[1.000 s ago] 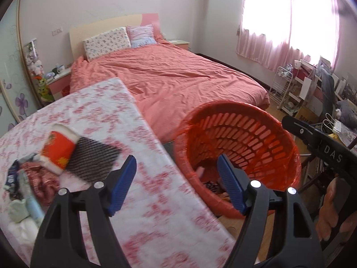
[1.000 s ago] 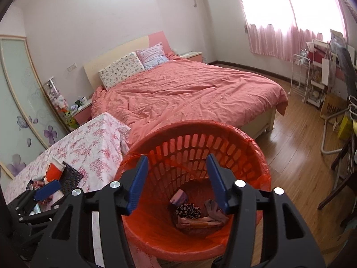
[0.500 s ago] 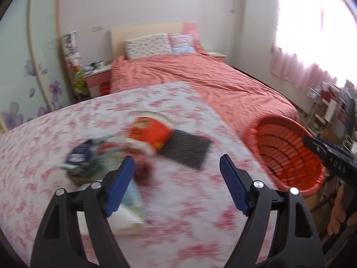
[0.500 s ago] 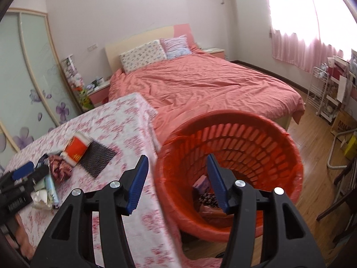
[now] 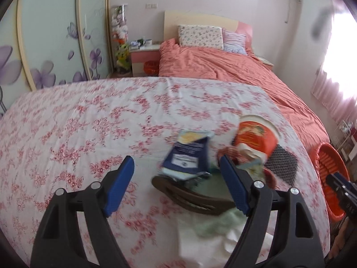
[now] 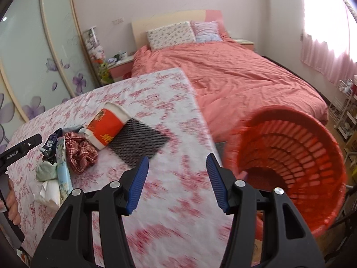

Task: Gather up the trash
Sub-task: 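Grasp the blue snack bag with the left gripper while the right grasps the black mesh mat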

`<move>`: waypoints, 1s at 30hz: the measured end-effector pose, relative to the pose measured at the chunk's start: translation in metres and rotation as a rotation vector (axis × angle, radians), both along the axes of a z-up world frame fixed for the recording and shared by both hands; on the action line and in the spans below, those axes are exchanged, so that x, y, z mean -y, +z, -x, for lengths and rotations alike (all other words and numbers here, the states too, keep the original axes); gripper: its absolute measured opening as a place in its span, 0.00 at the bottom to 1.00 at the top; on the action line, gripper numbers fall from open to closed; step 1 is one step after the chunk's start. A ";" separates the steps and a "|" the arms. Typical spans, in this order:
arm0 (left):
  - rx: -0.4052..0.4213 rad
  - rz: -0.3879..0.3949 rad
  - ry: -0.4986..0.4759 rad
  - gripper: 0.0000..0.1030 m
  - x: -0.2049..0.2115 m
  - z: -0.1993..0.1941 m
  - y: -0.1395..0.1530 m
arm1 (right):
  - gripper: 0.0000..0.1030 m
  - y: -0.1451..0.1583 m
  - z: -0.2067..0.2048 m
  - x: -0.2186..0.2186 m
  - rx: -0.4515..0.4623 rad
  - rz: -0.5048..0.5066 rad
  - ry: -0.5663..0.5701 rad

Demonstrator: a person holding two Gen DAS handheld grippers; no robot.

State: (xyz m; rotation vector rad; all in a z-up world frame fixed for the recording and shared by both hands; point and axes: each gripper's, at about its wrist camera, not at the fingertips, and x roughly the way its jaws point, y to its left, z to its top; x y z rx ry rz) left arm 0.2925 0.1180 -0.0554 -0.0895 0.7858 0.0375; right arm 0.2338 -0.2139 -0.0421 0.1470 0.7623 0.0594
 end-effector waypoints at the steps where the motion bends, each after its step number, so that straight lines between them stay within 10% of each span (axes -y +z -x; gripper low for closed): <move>1: -0.005 0.013 -0.003 0.76 -0.003 -0.003 -0.002 | 0.53 -0.002 -0.005 -0.005 -0.007 0.001 0.007; 20: -0.125 -0.041 -0.114 0.53 0.010 -0.054 -0.043 | 0.60 -0.037 -0.076 -0.059 -0.121 0.117 0.093; 30: -0.082 -0.022 -0.105 0.32 0.002 -0.050 -0.034 | 0.09 -0.035 -0.075 -0.048 -0.105 0.069 0.071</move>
